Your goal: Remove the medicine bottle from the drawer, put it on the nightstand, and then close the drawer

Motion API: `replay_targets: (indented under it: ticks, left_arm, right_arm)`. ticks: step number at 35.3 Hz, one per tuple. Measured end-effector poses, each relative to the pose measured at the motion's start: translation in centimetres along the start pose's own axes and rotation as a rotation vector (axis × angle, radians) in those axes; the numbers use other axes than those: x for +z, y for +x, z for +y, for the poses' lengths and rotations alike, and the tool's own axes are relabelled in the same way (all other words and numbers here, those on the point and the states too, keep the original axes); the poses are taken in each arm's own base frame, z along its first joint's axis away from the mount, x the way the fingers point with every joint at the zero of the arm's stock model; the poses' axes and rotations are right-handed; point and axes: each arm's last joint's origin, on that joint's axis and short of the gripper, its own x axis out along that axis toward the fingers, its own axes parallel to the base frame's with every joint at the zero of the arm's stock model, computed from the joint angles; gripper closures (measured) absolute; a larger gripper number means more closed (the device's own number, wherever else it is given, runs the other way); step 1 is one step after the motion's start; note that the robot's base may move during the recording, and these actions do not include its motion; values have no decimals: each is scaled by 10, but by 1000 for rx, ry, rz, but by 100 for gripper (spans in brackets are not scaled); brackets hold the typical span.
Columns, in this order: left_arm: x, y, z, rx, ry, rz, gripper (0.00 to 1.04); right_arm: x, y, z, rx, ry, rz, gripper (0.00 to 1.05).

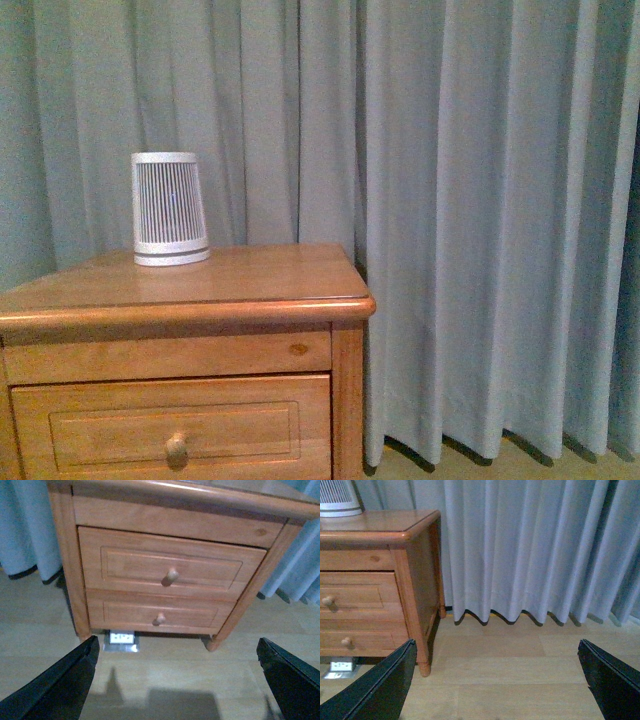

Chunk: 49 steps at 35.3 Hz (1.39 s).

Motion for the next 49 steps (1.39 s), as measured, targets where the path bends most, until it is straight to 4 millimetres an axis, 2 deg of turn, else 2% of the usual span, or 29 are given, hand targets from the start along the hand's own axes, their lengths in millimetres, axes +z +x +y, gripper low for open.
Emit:
replay_targets:
  ticks: [4, 6, 8, 15, 19, 25, 33, 39, 46, 49]
  left_arm:
    - [3, 50, -5, 1, 48, 2, 7]
    - [0, 67, -7, 6, 78, 0, 7]
    - [-6, 94, -11, 11, 115, 14, 7]
    - [-36, 163, -32, -10, 177, 81, 7]
    - [-46, 192, -40, -6, 188, 80, 7]
    - [-54, 227, -39, 19, 185, 63, 7]
    - [-64, 269, -21, 72, 137, 90, 7]
    - [-68, 289, -19, 72, 81, 106, 7]
    - [-72, 302, -20, 60, 54, 115, 7]
    - [-74, 307, -20, 64, 54, 121, 19]
  right_arm:
    - [0, 0, 0, 0, 0, 0, 7]
    - [0, 0, 0, 0, 0, 0, 7]
    - [0, 0, 0, 0, 0, 0, 7]
    - [0, 0, 0, 0, 0, 0, 7]
    - [0, 0, 0, 0, 0, 0, 7]
    - [0, 0, 0, 0, 0, 0, 7]
    - [0, 0, 0, 0, 0, 0, 7]
    - [0, 0, 0, 0, 0, 0, 7]
    - [0, 0, 0, 0, 0, 0, 7]
    - [0, 0, 0, 0, 0, 0, 7]
